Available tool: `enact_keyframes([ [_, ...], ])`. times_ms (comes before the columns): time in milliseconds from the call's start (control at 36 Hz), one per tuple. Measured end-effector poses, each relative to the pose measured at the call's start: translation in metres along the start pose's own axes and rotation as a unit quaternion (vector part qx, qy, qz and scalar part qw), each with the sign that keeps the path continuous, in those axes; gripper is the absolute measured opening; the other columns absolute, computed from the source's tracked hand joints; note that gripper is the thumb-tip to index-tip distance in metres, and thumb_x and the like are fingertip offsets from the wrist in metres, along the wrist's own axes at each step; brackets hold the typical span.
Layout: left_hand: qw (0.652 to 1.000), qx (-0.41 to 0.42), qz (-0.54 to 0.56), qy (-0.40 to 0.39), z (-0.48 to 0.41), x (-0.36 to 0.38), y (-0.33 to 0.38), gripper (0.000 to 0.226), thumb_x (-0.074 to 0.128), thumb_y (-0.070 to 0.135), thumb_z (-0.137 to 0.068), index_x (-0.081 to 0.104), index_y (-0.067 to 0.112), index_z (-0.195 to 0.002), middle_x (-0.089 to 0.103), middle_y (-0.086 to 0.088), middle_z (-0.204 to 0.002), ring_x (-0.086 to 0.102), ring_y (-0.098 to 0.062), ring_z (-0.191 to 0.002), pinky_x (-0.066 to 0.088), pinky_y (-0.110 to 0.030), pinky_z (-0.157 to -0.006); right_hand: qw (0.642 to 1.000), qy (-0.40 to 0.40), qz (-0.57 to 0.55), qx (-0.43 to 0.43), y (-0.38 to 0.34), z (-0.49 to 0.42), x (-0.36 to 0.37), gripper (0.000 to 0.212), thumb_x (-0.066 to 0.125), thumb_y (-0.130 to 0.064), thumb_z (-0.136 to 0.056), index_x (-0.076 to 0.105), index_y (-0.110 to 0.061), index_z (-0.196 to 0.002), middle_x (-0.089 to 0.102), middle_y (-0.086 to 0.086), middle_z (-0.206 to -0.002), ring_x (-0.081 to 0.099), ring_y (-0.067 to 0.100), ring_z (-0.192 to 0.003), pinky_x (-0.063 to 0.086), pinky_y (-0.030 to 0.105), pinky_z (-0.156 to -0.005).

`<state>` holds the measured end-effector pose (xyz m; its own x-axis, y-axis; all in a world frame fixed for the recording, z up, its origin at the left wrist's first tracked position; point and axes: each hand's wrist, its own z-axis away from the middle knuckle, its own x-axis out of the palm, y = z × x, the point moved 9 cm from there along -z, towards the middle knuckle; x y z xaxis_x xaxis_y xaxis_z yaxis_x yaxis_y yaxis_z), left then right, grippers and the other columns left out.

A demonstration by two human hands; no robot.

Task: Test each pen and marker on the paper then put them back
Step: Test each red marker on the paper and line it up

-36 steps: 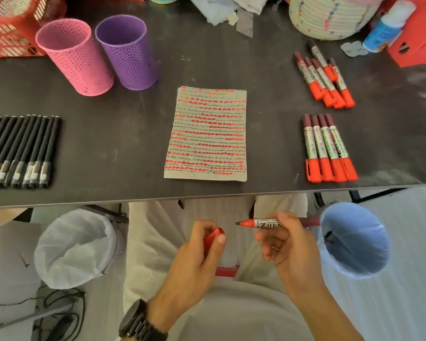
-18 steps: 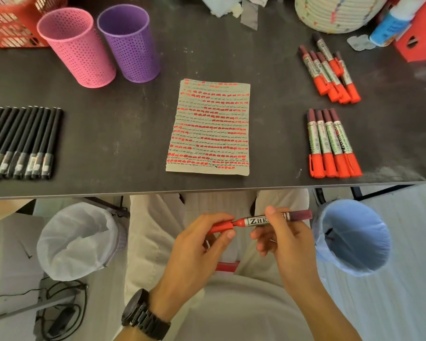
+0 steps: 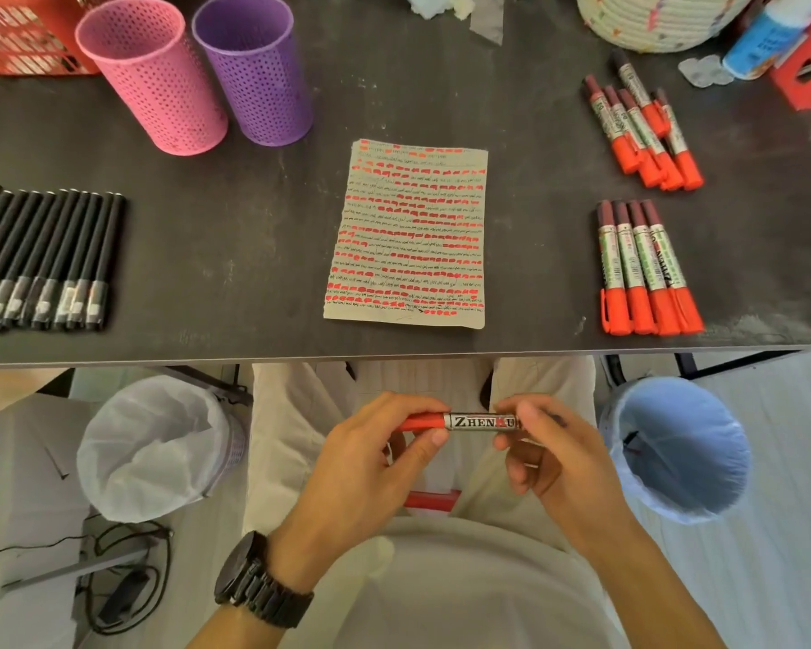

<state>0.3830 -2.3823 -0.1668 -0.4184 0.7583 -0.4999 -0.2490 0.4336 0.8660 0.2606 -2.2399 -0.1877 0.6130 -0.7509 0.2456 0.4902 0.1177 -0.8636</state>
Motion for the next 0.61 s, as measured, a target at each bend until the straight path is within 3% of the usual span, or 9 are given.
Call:
enact_keyframes([
  [111, 0.999, 0.01, -0.03, -0.04, -0.001, -0.005, 0.006, 0.023, 0.054, 0.053, -0.096, 0.06, 0.045, -0.116, 0.064, 0.02, -0.101, 0.062, -0.014, -0.085, 0.048, -0.016, -0.068, 0.98, -0.058, 0.178, -0.071, -0.023, 0.004, 0.008, 0.026, 0.078, -0.043, -0.081, 0.07, -0.02, -0.088, 0.067, 0.012, -0.07, 0.056, 0.019, -0.052, 0.048, 0.026, -0.052],
  [194, 0.997, 0.014, -0.036, -0.068, -0.003, -0.011, 0.017, 0.025, 0.054, 0.055, -0.093, 0.06, 0.045, -0.115, 0.065, 0.022, -0.101, 0.061, -0.015, -0.083, 0.048, -0.017, -0.067, 0.95, -0.1, 0.282, -0.088, -0.028, 0.009, 0.021, 0.016, 0.065, -0.044, -0.083, 0.064, -0.028, -0.088, 0.068, 0.008, -0.071, 0.057, 0.008, -0.056, 0.045, 0.017, -0.056],
  [306, 0.997, 0.015, -0.037, -0.063, -0.013, -0.028, 0.034, 0.037, 0.055, 0.06, -0.089, 0.05, 0.053, -0.125, 0.066, 0.024, -0.091, 0.06, -0.014, -0.077, 0.047, -0.015, -0.066, 0.948, -0.11, 0.273, -0.121, -0.037, 0.011, 0.033, 0.016, 0.059, -0.045, -0.087, 0.066, -0.032, -0.094, 0.062, 0.005, -0.067, 0.056, 0.009, -0.059, 0.042, 0.016, -0.059],
  [389, 0.999, 0.025, -0.033, -0.011, -0.026, -0.048, 0.049, 0.055, 0.061, 0.062, -0.084, 0.042, 0.052, -0.135, 0.065, 0.025, -0.107, 0.064, -0.01, -0.092, 0.05, -0.023, -0.079, 0.97, -0.099, 0.184, -0.123, -0.04, 0.008, 0.039, 0.02, 0.06, -0.043, -0.087, 0.068, -0.026, -0.095, 0.054, 0.0, -0.059, 0.049, 0.009, -0.055, 0.039, 0.014, -0.055],
  [444, 0.998, 0.028, 0.046, 0.018, -0.034, -0.059, 0.059, 0.06, 0.067, 0.055, -0.084, 0.044, 0.045, -0.139, 0.062, 0.017, -0.122, 0.062, -0.015, -0.11, 0.052, -0.028, -0.088, 0.98, -0.095, 0.134, -0.117, -0.041, 0.007, 0.043, 0.021, 0.063, -0.041, -0.086, 0.07, -0.023, -0.094, 0.052, -0.002, -0.058, 0.046, 0.009, -0.054, 0.037, 0.013, -0.052],
  [500, 0.98, 0.026, 0.194, 0.045, -0.043, -0.07, 0.066, 0.052, 0.064, 0.045, -0.087, 0.052, 0.032, -0.137, 0.064, 0.005, -0.127, 0.061, -0.023, -0.117, 0.054, -0.036, -0.092, 0.985, -0.095, 0.103, -0.104, -0.041, 0.006, 0.05, 0.022, 0.065, -0.042, -0.083, 0.07, -0.023, -0.093, 0.053, -0.002, -0.06, 0.047, 0.009, -0.054, 0.035, 0.013, -0.049],
  [611, 0.894, -0.011, 0.442, 0.077, -0.063, -0.077, 0.071, 0.037, 0.058, 0.041, -0.086, 0.069, 0.015, -0.11, 0.071, -0.011, -0.108, 0.067, -0.028, -0.103, 0.053, -0.039, -0.085, 0.989, -0.091, 0.077, -0.086, -0.042, 0.005, 0.067, 0.022, 0.066, -0.047, -0.077, 0.072, -0.029, -0.089, 0.056, 0.0, -0.062, 0.049, 0.007, -0.055, 0.033, 0.014, -0.047],
])
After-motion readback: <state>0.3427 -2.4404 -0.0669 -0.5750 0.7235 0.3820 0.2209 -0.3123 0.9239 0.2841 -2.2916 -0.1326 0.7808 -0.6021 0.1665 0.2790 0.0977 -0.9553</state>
